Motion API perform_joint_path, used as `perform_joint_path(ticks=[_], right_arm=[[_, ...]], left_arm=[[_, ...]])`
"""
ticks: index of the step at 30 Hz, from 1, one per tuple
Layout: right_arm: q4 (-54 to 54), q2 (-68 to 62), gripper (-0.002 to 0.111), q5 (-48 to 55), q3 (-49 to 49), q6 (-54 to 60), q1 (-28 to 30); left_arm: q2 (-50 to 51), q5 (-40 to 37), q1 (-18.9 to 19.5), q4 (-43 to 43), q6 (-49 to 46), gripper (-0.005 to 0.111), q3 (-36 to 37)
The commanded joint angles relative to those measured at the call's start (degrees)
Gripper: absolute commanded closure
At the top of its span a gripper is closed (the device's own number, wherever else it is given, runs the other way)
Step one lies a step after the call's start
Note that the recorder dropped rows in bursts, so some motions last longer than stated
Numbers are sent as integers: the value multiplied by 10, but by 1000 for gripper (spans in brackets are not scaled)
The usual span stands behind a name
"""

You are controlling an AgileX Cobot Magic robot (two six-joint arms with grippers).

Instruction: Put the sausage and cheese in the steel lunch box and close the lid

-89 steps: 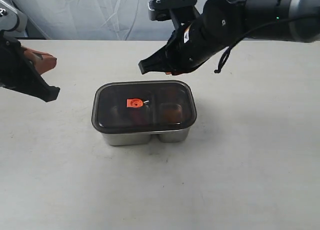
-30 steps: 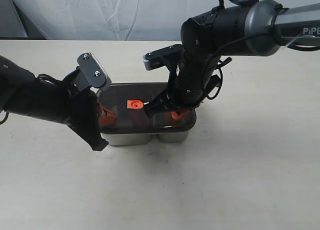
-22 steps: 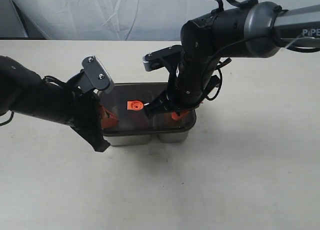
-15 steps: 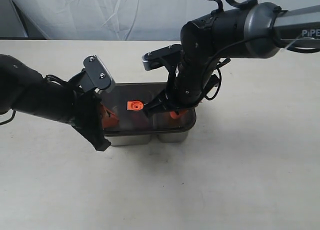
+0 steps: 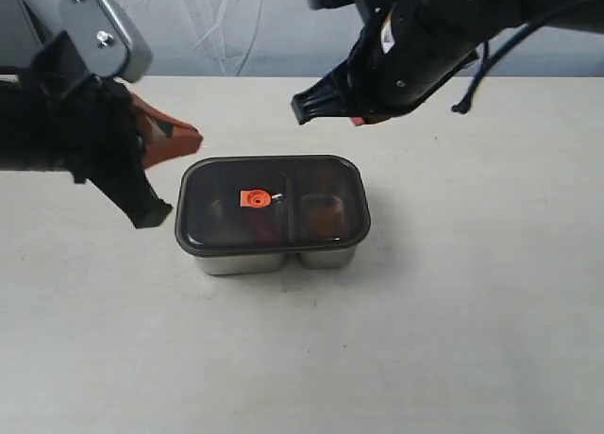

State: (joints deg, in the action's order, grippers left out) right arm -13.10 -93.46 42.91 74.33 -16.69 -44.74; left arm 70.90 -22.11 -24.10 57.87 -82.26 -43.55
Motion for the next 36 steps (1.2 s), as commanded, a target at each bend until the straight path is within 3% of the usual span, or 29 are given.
perform_joint_path(ticks=[1,6,15,24,36], right_arm=[[-43,90,108,19,-71,-56,1],[-49,212,108,-3,-218,-117,1],[-40,347,108,-94,-422,-163,1],[-14,350,108,-125,-452,-164,1],[-14,350,108,-138,-452,-164,1]], left_arm=[[-116,20,-4,-94,118,107,30],[-278,29,-4,-227,298,107,78],[-549,-106,-4,-413,544,107,146],[-658,-221,-4,-345,568,107,157],[-671,-227,-4,-345,566,107,157]])
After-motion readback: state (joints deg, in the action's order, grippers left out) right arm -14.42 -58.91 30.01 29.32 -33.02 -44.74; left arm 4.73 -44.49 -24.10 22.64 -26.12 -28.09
